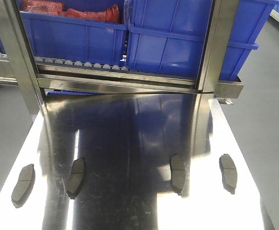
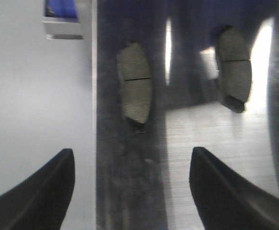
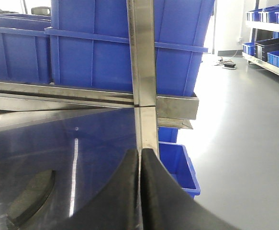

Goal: Move and align brake pads A on conveyor
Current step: 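Grasp the outermost dark grey brake pad with the left gripper and lift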

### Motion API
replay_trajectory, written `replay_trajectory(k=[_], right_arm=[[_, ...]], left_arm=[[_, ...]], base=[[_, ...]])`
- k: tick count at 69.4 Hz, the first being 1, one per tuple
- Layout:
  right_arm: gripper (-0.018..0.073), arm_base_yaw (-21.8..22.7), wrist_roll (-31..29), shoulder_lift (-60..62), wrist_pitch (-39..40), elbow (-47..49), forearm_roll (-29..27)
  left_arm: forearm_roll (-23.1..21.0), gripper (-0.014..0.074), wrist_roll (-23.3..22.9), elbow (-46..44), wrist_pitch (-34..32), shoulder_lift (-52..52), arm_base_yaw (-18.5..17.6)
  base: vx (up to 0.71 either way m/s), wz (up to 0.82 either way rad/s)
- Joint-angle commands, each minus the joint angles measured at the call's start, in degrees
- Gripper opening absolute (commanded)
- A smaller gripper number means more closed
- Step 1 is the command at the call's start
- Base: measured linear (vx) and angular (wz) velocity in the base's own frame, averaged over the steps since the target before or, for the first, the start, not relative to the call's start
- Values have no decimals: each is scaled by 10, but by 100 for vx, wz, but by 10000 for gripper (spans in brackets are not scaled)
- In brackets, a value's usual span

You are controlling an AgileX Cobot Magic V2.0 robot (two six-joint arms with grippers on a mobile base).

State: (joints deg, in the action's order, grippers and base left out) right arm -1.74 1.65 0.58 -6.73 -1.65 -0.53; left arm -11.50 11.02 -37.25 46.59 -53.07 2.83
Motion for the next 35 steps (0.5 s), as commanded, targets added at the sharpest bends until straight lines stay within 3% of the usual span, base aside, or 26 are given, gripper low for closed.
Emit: replay_trajectory(k=[1,16,27,35], right_arm=[[-7,4,-1,7,44,-7,5],[-7,4,-1,7,44,-7,5],[-7,4,-1,7,44,-7,5],[-7,4,-1,7,44,-7,5]], left_arm=[[-45,499,31,-59,1,-57,-1],[-39,491,24,-130,7,-187,-56],[45,491,-91,-156,-22,-266,-78],[73,491,-138,-157,-49,-302,-80]], base=[[0,0],[0,0],[0,0],[0,0]])
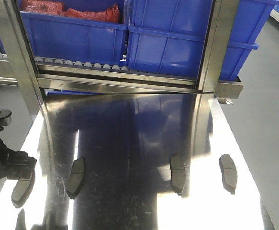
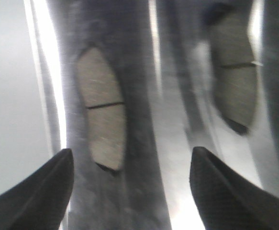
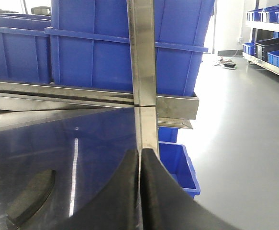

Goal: Move and align brake pads A on conveyor
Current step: 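Grasp the outermost dark grey brake pad with the left gripper and lift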

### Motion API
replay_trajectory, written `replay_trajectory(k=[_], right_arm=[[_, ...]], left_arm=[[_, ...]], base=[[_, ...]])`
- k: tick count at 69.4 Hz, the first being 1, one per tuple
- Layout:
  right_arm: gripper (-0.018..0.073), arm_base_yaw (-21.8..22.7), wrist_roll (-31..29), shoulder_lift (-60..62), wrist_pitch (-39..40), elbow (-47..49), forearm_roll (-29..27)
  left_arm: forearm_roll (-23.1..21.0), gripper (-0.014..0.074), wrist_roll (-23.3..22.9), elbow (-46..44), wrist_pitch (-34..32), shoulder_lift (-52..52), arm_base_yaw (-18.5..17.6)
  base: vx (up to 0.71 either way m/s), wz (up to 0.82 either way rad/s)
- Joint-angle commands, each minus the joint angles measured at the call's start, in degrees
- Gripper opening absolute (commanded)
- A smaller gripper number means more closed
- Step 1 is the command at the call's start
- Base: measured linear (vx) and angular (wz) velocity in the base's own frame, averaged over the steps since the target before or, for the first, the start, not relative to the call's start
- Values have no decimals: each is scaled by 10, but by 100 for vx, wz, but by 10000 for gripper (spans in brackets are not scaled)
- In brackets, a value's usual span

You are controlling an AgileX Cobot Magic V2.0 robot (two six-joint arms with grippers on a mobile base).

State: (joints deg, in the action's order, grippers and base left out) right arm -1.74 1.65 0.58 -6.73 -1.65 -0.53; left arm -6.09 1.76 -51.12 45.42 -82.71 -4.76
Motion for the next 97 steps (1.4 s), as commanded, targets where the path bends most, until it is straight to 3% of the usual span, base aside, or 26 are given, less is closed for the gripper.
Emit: replay_trajectory(k=[1,29,65,79,97], right_arm=[[-7,4,-1,7,44,-7,5],[-7,4,-1,7,44,-7,5],[-7,4,-1,7,44,-7,5],[-7,4,-1,7,44,-7,5],[-7,4,-1,7,44,-7,5]], left_arm=[[19,491,-47,-18,-39,-9,-4],[8,491,-46,-24,-63,-94,-4],[-1,461,-54,-98,14,-174,-4],[0,340,-54,-97,21,-183,-4],[0,-9,-41,-97,20,-170,-4]], base=[[0,0],[0,0],[0,0],[0,0],[0,0]])
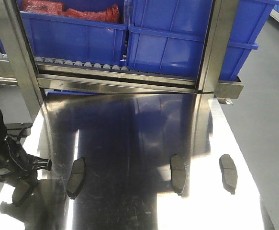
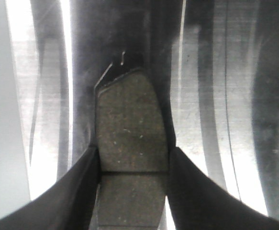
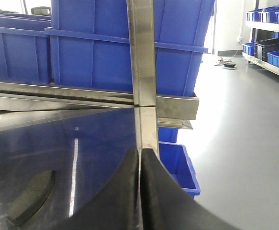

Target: Move and align brake pads A on conveyor

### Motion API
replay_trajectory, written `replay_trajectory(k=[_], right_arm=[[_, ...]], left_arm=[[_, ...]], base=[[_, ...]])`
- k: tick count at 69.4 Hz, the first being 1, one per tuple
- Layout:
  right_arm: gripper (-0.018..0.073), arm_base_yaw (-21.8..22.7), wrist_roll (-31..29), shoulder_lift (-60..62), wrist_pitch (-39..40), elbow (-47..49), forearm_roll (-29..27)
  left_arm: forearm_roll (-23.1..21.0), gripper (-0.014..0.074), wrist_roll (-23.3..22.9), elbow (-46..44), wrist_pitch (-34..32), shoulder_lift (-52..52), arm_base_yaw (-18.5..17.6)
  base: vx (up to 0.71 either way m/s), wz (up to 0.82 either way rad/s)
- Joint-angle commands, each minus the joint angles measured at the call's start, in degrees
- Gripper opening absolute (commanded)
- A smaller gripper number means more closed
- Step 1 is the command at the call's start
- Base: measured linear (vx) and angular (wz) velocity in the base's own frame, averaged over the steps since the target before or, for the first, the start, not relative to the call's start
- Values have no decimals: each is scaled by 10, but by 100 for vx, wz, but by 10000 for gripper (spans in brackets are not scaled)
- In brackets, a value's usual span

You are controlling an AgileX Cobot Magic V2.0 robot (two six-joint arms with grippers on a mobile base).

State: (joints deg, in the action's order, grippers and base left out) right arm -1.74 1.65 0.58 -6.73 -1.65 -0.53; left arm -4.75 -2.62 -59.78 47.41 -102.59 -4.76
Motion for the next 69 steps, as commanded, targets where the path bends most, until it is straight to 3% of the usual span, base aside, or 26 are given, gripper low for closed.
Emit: replay_trajectory(k=[1,13,27,58,69], right_arm=[[-7,4,-1,7,44,-7,5],[-7,4,-1,7,44,-7,5],[-7,4,-1,7,44,-7,5],[-7,4,-1,7,44,-7,5],[-7,4,-1,7,44,-7,5]], left_arm=[[-14,-9,3,-11,-2,32,-4],[-14,-7,9,-10,-21,107,-4],[-14,-7,50,7,-64,232,-4],[-16,-7,77,189,-222,533,-4],[-49,-7,77,239,-240,632,-4]], base=[[0,0],[0,0],[0,0],[0,0],[0,0]])
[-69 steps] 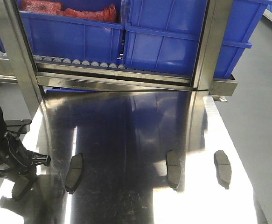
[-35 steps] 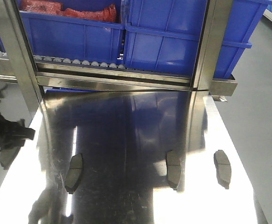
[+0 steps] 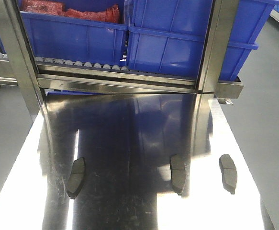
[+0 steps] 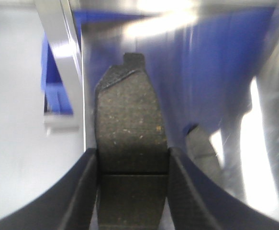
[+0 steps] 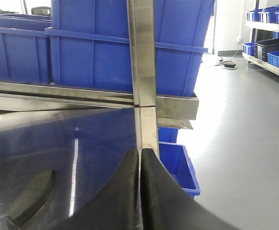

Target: Move and align brake pads A on conveyor

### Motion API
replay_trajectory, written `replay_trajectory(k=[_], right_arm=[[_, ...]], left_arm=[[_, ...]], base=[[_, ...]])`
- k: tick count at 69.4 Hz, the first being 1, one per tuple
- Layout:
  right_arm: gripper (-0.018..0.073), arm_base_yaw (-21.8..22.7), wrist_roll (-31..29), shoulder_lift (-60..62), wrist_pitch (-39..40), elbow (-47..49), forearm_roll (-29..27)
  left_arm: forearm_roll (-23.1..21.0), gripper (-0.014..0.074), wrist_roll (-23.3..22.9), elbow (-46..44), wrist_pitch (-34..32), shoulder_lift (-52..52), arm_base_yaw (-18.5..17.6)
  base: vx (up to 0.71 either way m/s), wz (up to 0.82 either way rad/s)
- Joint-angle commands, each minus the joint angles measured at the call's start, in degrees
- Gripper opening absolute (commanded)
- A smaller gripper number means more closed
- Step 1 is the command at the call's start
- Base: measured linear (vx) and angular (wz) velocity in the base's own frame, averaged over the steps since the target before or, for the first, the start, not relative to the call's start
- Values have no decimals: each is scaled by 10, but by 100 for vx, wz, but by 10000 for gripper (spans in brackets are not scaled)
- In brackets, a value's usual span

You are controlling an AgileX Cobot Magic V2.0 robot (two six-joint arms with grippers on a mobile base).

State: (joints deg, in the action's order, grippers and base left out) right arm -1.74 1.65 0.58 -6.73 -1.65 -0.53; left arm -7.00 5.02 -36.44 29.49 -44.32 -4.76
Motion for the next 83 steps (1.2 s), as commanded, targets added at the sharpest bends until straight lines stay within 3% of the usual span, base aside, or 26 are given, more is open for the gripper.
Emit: replay_trajectory(k=[1,30,83], right_arm=[[-7,4,-1,7,44,-7,5],[-7,4,-1,7,44,-7,5],[-7,4,-1,7,44,-7,5]], left_arm=[[-29,-7,1,10,-62,56,-4],[-52,-7,1,163,-161,222,-4],[-51,-6,1,168,-164,231,-4]], base=[[0,0],[0,0],[0,0]])
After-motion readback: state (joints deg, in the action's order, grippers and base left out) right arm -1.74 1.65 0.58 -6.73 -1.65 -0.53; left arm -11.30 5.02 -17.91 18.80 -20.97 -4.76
